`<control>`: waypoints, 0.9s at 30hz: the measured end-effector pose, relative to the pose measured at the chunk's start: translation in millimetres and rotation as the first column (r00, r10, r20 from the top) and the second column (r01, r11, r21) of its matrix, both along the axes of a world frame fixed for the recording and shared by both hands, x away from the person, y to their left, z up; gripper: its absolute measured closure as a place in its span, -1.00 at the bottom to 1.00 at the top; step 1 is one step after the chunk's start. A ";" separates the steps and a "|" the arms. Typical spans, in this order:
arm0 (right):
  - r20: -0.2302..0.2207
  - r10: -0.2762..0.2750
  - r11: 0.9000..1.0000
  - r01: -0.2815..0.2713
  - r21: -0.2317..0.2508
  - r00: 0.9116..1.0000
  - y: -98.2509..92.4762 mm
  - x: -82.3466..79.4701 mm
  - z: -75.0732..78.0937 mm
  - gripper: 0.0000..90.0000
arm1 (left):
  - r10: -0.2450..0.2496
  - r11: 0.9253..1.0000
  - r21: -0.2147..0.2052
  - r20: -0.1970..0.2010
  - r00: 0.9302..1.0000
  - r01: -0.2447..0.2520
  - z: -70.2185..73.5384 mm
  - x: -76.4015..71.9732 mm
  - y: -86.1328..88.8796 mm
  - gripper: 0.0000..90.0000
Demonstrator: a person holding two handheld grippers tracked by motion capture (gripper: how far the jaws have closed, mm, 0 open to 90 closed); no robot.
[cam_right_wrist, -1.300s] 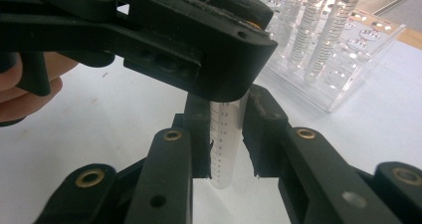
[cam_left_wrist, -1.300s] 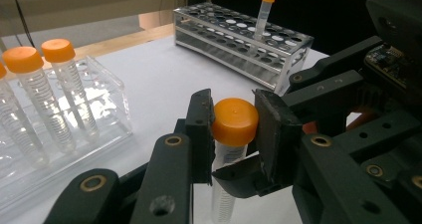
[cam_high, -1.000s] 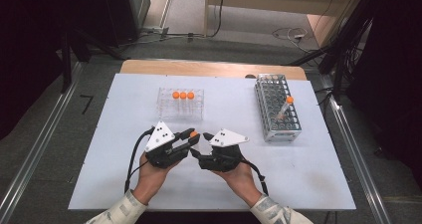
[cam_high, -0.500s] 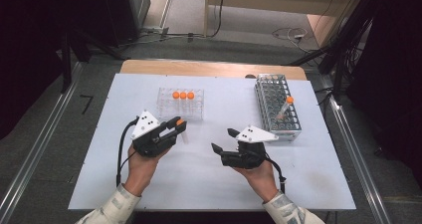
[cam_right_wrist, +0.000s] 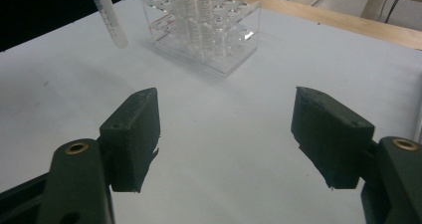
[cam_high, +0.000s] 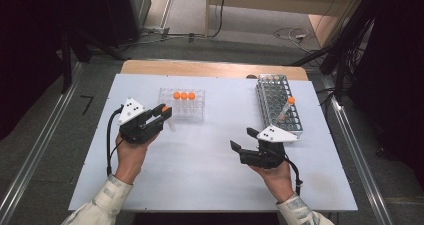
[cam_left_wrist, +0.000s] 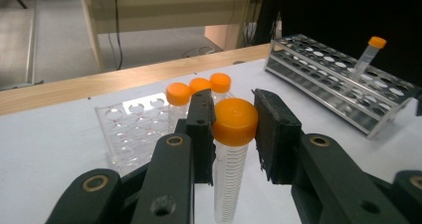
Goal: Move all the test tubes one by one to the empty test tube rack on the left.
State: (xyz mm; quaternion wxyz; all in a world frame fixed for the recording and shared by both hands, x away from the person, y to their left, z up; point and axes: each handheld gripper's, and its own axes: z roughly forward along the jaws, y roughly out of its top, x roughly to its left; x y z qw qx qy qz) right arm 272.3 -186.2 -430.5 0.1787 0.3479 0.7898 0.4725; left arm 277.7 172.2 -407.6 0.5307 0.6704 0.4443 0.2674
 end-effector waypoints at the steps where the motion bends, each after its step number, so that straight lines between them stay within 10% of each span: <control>1: 0.001 -0.003 1.000 0.003 0.001 1.000 -1.9 0.3 -0.2 -0.42 | 0.006 1.000 0.001 -0.001 1.000 -0.006 0.0 2.0 0.6 0.56; 27: -0.041 -0.060 0.998 0.060 0.016 0.997 -23.8 4.2 -4.9 -0.48 | 0.123 0.992 0.028 0.005 0.992 -0.123 23.4 51.4 9.8 0.56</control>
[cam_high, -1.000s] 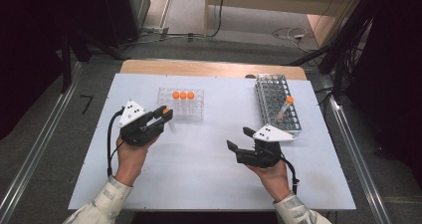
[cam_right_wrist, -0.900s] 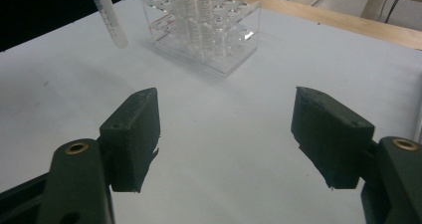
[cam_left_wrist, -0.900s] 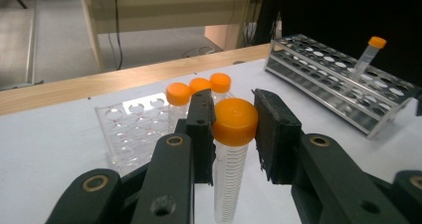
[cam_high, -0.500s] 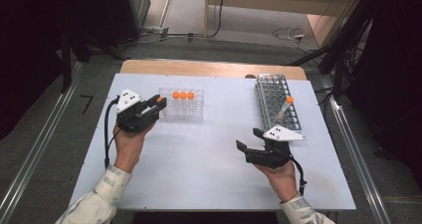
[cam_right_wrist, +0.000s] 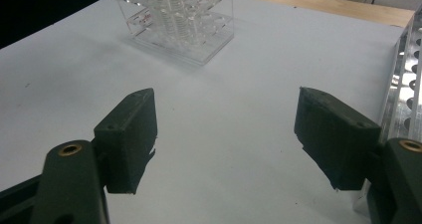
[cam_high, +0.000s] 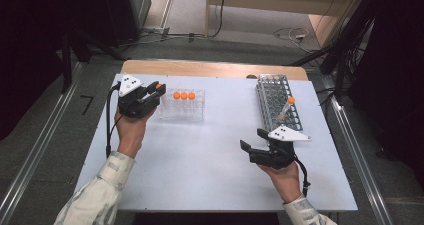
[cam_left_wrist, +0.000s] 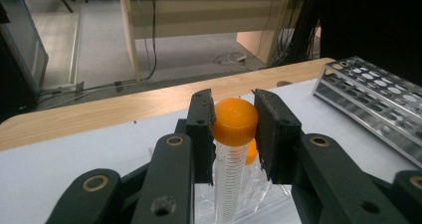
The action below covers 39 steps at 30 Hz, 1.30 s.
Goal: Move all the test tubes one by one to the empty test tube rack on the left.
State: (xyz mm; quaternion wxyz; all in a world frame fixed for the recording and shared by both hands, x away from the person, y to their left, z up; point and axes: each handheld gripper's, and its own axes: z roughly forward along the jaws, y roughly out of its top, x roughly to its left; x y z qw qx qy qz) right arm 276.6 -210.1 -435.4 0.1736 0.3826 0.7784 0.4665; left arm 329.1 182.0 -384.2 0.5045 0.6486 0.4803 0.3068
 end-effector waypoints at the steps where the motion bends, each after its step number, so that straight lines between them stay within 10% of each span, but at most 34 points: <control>1: 0.000 0.000 1.000 0.000 0.000 1.000 0.1 -0.1 0.0 -0.48 | 0.001 1.000 0.004 -0.001 1.000 -0.001 0.3 2.1 -0.8 0.56; 39: 0.000 -0.006 1.000 0.006 -0.002 1.000 -2.8 0.4 -0.3 -0.47 | 0.043 0.997 0.069 -0.044 0.998 -0.040 -21.4 30.4 -17.0 0.56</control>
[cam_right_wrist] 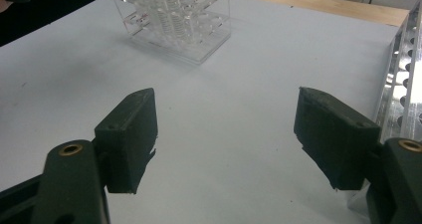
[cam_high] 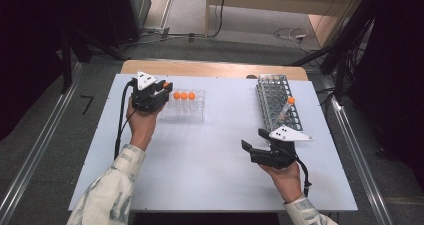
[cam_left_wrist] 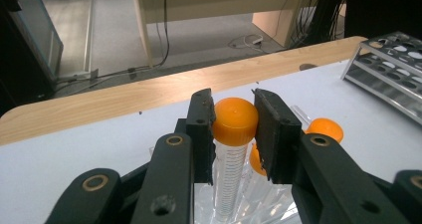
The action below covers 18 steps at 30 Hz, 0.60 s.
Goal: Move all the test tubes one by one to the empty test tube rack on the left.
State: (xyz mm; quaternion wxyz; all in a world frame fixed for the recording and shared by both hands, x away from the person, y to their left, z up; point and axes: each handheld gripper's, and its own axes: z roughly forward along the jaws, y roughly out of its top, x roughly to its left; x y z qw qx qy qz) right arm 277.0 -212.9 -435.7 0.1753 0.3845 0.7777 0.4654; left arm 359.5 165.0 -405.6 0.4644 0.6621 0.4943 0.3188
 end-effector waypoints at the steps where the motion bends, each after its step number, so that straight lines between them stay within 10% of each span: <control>1: -0.001 0.000 1.000 0.000 -0.001 1.000 0.1 0.1 -0.1 -0.47 | 0.000 1.000 0.002 -0.005 1.000 0.000 -1.2 -0.2 -0.1 0.56; 18: -0.007 0.002 1.000 -0.002 -0.013 1.000 2.3 0.8 -2.9 -0.47 | -0.001 1.000 -0.011 -0.013 1.000 0.001 -14.6 -3.3 -0.4 0.44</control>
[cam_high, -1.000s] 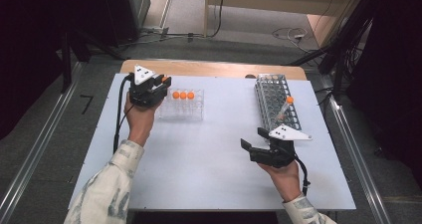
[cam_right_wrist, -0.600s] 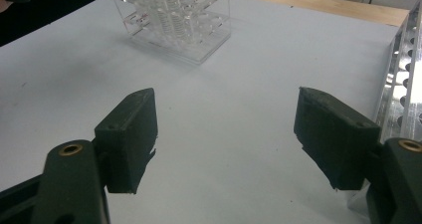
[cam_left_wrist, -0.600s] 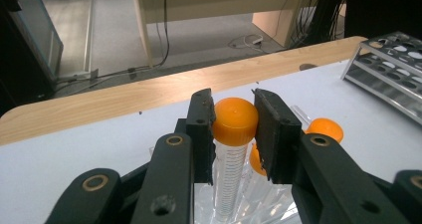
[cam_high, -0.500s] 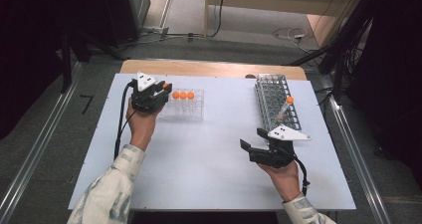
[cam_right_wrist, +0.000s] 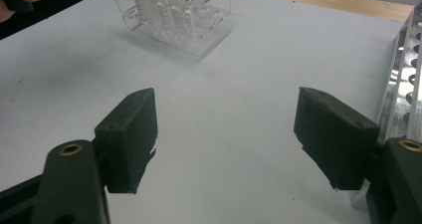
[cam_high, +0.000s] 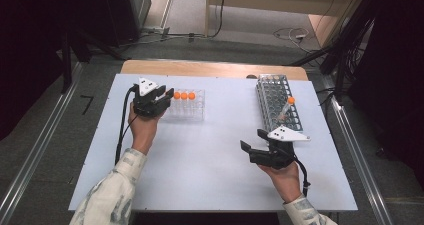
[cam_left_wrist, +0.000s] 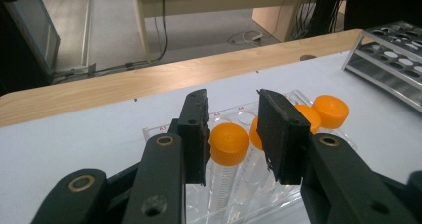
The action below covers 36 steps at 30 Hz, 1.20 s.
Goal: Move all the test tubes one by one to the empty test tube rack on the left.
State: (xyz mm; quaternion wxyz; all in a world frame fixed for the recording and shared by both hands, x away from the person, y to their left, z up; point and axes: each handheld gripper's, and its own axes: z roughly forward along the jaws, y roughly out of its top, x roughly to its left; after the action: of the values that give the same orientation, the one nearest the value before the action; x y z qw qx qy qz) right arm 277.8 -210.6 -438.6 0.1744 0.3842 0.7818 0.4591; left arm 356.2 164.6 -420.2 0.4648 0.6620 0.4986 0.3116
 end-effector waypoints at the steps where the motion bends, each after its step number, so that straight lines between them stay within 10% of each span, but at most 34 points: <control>1: -0.001 0.000 1.000 0.000 0.001 1.000 0.2 -0.1 -0.1 -0.47 | 0.001 1.000 -0.002 0.002 1.000 -0.001 0.8 -0.8 0.0 0.43; 22: 0.027 -0.054 0.998 0.054 -0.009 0.998 -11.1 5.0 2.5 -0.47 | -0.041 0.993 -0.112 0.014 0.999 0.042 -0.3 -51.3 0.7 -0.34; 36: 0.084 -0.211 0.977 0.212 -0.010 0.974 -44.3 28.3 8.1 -0.44 | -0.131 0.985 -0.112 0.024 0.991 0.132 -14.5 -89.5 -13.0 -0.46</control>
State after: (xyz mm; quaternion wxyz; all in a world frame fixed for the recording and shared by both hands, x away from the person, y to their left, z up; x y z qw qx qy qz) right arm 306.0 -254.9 -430.5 0.2578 0.4443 0.7329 0.4461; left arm 266.7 151.5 -434.7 0.5255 0.6633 0.4668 0.2569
